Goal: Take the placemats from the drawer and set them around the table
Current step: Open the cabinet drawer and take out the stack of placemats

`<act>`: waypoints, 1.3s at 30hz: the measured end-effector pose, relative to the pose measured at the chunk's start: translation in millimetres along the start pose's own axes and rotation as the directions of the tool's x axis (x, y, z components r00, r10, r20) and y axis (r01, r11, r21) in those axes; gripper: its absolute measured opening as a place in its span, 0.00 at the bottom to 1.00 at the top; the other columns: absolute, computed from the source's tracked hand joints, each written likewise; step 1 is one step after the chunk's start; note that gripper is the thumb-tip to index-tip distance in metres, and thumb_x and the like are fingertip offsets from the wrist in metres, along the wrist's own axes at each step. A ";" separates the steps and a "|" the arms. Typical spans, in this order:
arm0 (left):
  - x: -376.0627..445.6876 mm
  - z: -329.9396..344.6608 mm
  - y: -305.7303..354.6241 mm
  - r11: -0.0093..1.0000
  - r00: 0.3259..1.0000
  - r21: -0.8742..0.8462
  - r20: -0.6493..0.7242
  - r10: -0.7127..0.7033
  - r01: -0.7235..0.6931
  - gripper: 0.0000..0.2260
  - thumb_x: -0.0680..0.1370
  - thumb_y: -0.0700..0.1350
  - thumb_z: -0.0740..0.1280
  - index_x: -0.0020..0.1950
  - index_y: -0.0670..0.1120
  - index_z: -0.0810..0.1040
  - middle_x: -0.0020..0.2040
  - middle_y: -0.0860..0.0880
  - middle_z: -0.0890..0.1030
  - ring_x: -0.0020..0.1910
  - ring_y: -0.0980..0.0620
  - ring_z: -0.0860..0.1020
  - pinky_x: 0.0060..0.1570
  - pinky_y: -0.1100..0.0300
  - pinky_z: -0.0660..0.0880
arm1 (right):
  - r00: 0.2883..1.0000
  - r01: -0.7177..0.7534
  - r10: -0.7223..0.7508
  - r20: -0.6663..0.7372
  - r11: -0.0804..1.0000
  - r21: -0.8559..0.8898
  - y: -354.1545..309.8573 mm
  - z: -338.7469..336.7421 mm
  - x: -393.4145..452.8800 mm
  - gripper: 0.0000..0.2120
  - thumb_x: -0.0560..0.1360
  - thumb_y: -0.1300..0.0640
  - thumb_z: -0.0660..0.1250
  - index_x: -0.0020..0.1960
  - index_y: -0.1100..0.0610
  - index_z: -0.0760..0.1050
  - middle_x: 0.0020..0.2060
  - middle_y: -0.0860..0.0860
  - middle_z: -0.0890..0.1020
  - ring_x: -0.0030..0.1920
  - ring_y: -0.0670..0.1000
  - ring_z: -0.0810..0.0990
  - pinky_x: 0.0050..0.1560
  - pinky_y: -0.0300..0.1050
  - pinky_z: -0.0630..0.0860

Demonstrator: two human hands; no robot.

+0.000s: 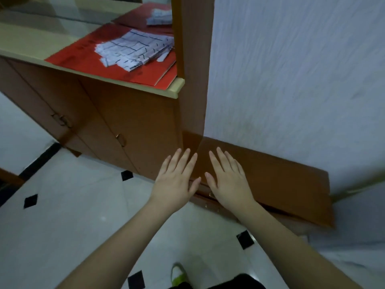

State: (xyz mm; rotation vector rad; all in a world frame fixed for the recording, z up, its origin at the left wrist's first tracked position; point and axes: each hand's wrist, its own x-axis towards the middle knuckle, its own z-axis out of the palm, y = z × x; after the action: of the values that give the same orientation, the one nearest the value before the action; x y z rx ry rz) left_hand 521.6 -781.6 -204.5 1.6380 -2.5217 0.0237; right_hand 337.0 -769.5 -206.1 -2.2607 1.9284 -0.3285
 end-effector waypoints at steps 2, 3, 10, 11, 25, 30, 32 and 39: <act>15.2 7.9 -9.5 0.998 0.998 -0.005 0.017 0.063 -0.063 0.29 0.82 0.61 0.51 0.80 0.50 0.59 0.80 0.48 0.60 0.80 0.46 0.54 0.76 0.48 0.49 | 0.998 -0.055 0.055 -0.010 0.998 -0.007 3.2 6.8 0.8 0.29 0.82 0.41 0.51 0.80 0.51 0.53 0.79 0.53 0.55 0.79 0.55 0.53 0.75 0.50 0.49; 21.9 11.6 -10.7 0.995 0.995 -0.010 0.017 0.098 -0.098 0.28 0.82 0.61 0.51 0.80 0.50 0.59 0.80 0.48 0.60 0.80 0.47 0.55 0.76 0.49 0.48 | 0.997 -0.078 0.078 -0.004 0.997 -0.013 6.5 10.7 -0.6 0.29 0.82 0.41 0.51 0.80 0.51 0.53 0.79 0.53 0.55 0.79 0.55 0.54 0.75 0.50 0.51; 60.8 52.3 1.9 0.974 0.978 -0.108 0.035 0.203 -0.199 0.26 0.81 0.55 0.55 0.78 0.47 0.65 0.77 0.47 0.66 0.78 0.47 0.61 0.76 0.47 0.57 | 0.974 -0.226 0.225 -0.011 0.973 -0.041 41.3 39.6 -7.3 0.29 0.82 0.43 0.55 0.79 0.52 0.56 0.78 0.53 0.58 0.78 0.54 0.56 0.74 0.49 0.51; 64.5 61.2 2.6 0.971 0.976 -0.120 0.053 0.213 -0.206 0.25 0.81 0.54 0.54 0.77 0.47 0.66 0.77 0.46 0.67 0.78 0.46 0.62 0.76 0.47 0.58 | 0.970 -0.244 0.244 -0.006 0.969 -0.032 46.1 44.7 -7.9 0.29 0.82 0.43 0.55 0.79 0.52 0.56 0.78 0.53 0.59 0.78 0.54 0.56 0.73 0.49 0.51; 93.9 193.9 11.5 0.960 0.897 -0.075 0.342 0.280 -0.271 0.29 0.79 0.59 0.54 0.76 0.46 0.69 0.74 0.44 0.71 0.75 0.42 0.66 0.71 0.42 0.64 | 0.943 -0.278 0.264 0.203 0.959 0.048 116.5 152.7 16.4 0.28 0.80 0.44 0.50 0.77 0.54 0.61 0.75 0.54 0.66 0.75 0.56 0.64 0.73 0.56 0.63; 99.9 252.5 4.4 0.953 0.883 -0.123 0.358 0.303 -0.277 0.28 0.79 0.56 0.55 0.76 0.44 0.68 0.74 0.43 0.71 0.75 0.42 0.67 0.73 0.45 0.61 | 0.894 -0.388 0.362 0.263 0.920 0.051 124.6 218.4 20.4 0.29 0.78 0.46 0.53 0.74 0.59 0.67 0.66 0.57 0.76 0.67 0.58 0.75 0.68 0.56 0.68; 102.6 280.8 -0.3 0.947 0.874 -0.143 0.363 0.321 -0.289 0.28 0.79 0.56 0.55 0.76 0.43 0.69 0.74 0.43 0.70 0.75 0.42 0.67 0.74 0.46 0.58 | 0.882 -0.415 0.384 0.274 0.907 0.065 122.5 248.5 21.8 0.29 0.77 0.47 0.54 0.73 0.59 0.68 0.66 0.57 0.77 0.67 0.58 0.75 0.67 0.56 0.69; 97.4 382.1 -16.8 0.945 0.843 -0.183 0.428 0.326 -0.272 0.29 0.78 0.58 0.54 0.75 0.45 0.70 0.74 0.44 0.72 0.72 0.44 0.72 0.64 0.48 0.73 | 0.817 -0.491 0.428 0.387 0.868 0.075 129.5 366.5 20.9 0.30 0.76 0.47 0.54 0.73 0.61 0.67 0.70 0.58 0.73 0.70 0.58 0.72 0.68 0.54 0.69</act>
State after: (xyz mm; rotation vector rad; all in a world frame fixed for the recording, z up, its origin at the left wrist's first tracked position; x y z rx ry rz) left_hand 458.3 -910.0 -572.3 1.3042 -3.0325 -0.5270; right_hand 313.0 -820.7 -591.2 -1.5372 2.0633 -0.0104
